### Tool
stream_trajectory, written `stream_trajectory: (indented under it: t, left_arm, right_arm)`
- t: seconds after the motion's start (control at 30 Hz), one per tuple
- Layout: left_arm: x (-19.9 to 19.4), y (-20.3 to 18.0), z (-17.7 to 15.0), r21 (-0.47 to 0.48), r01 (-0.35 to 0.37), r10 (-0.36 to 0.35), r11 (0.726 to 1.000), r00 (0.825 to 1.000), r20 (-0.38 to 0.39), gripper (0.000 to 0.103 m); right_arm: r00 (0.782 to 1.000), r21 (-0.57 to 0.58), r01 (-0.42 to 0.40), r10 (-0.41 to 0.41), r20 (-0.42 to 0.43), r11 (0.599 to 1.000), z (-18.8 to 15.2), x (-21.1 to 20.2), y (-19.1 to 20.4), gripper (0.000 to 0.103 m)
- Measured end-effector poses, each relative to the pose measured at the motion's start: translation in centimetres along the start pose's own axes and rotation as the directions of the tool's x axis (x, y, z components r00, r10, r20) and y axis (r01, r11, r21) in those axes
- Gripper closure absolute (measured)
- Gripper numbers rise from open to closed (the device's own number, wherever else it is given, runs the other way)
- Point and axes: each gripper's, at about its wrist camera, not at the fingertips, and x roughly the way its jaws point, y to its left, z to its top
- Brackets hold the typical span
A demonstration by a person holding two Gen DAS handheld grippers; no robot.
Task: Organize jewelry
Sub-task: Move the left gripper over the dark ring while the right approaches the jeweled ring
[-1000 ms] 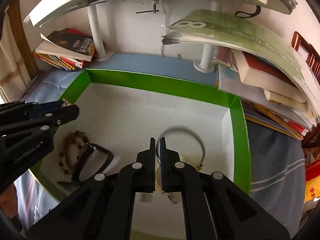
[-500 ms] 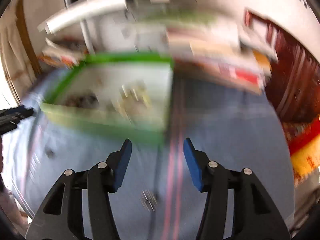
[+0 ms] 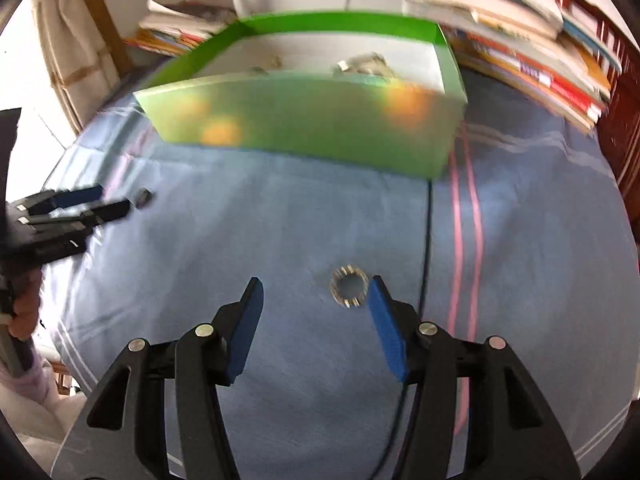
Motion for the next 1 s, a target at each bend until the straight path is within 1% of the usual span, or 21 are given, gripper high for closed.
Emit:
stream_trajectory:
  t: [0.03, 0.07, 0.1, 0.2, 0.27, 0.37, 0.4, 0.47, 0.5, 0.57, 0.63, 0.67, 0.73, 0.8, 0.93, 1.0]
  left_arm:
    - [0.2, 0.0, -0.1, -0.006, 0.005, -0.005, 1.000, 1.000, -0.006, 0.042]
    - [0.3, 0.1, -0.1, -0.012, 0.008, -0.009, 1.000, 1.000, -0.013, 0.051]
    - [0.5, 0.1, -0.1, -0.018, 0.015, -0.015, 1.000, 1.000, -0.020, 0.056]
    - [0.8, 0.0, 0.1, -0.022, 0.020, -0.021, 1.000, 1.000, -0.023, 0.059]
    - [0.7, -0.4, 0.3, -0.015, 0.031, -0.032, 0.999, 0.999, -0.017, 0.059]
    - [0.8, -1.2, 0.6, 0.005, 0.050, -0.050, 0.999, 0.999, -0.012, 0.059]
    - [0.9, -1.4, 0.8, 0.009, 0.053, -0.053, 0.999, 0.999, -0.015, 0.059]
    - [1.4, -2.0, 0.9, 0.018, 0.068, -0.068, 0.998, 0.997, -0.026, 0.063]
    - [1.5, -2.2, 0.9, 0.022, 0.070, -0.070, 0.997, 0.997, -0.025, 0.064]
    - [1.4, -2.7, 0.9, 0.035, 0.107, -0.106, 0.994, 0.994, -0.024, 0.065]
    - [1.0, -3.2, 0.7, 0.042, 0.182, -0.181, 0.982, 0.983, -0.027, 0.064]
    - [0.7, -3.3, 0.7, 0.045, 0.192, -0.192, 0.980, 0.981, -0.018, 0.064]
    - [0.4, -3.2, 0.7, 0.048, 0.170, -0.170, 0.984, 0.985, 0.001, 0.064]
    - [0.4, -3.0, 0.7, 0.044, 0.139, -0.140, 0.989, 0.990, 0.008, 0.064]
    - [1.2, -3.1, 0.8, 0.040, 0.073, -0.073, 0.997, 0.997, -0.016, 0.064]
    - [1.6, -3.3, 0.9, 0.045, 0.060, -0.059, 0.997, 0.998, -0.023, 0.064]
  right_arm:
    - [1.000, -0.005, 0.028, -0.028, 0.001, 1.000, 0.2, 0.0, 0.1, 0.048]
    - [0.997, -0.014, 0.073, -0.073, 0.002, 0.997, 0.1, 0.0, 0.2, 0.048]
    - [0.994, -0.021, 0.109, -0.109, 0.002, 0.994, 0.1, 0.1, 0.1, 0.048]
    - [0.989, -0.001, 0.146, -0.146, -0.008, 0.989, -0.3, 0.3, -0.4, 0.048]
    - [0.990, 0.008, 0.142, -0.142, -0.012, 0.990, -0.4, 0.5, -0.5, 0.048]
    - [0.991, 0.003, 0.136, -0.136, -0.023, 0.991, -0.4, 1.1, -0.1, 0.051]
    - [0.991, 0.001, 0.128, -0.128, -0.026, 0.992, -0.4, 1.3, -0.1, 0.055]
    - [0.995, -0.004, 0.096, -0.096, -0.035, 0.995, -0.3, 1.7, 0.4, 0.060]
    - [0.996, -0.009, 0.086, -0.087, -0.035, 0.996, -0.4, 1.8, 0.6, 0.060]
    - [0.997, -0.020, 0.062, -0.063, -0.034, 0.998, -0.3, 1.8, 1.2, 0.060]
    - [0.998, -0.021, 0.048, -0.049, -0.025, 0.999, -0.1, 1.6, 1.3, 0.060]
    - [0.998, -0.021, 0.056, -0.056, -0.019, 0.998, -0.1, 1.4, 1.3, 0.060]
    - [0.996, -0.015, 0.085, -0.085, -0.008, 0.996, -0.1, 1.1, 1.1, 0.060]
    - [0.996, -0.008, 0.092, -0.092, -0.009, 0.996, -0.1, 1.2, 0.9, 0.060]
    - [0.994, 0.000, 0.112, -0.112, -0.018, 0.994, -0.3, 1.5, 0.7, 0.060]
    - [0.993, 0.004, 0.117, -0.117, -0.020, 0.993, -0.4, 1.8, 0.7, 0.060]
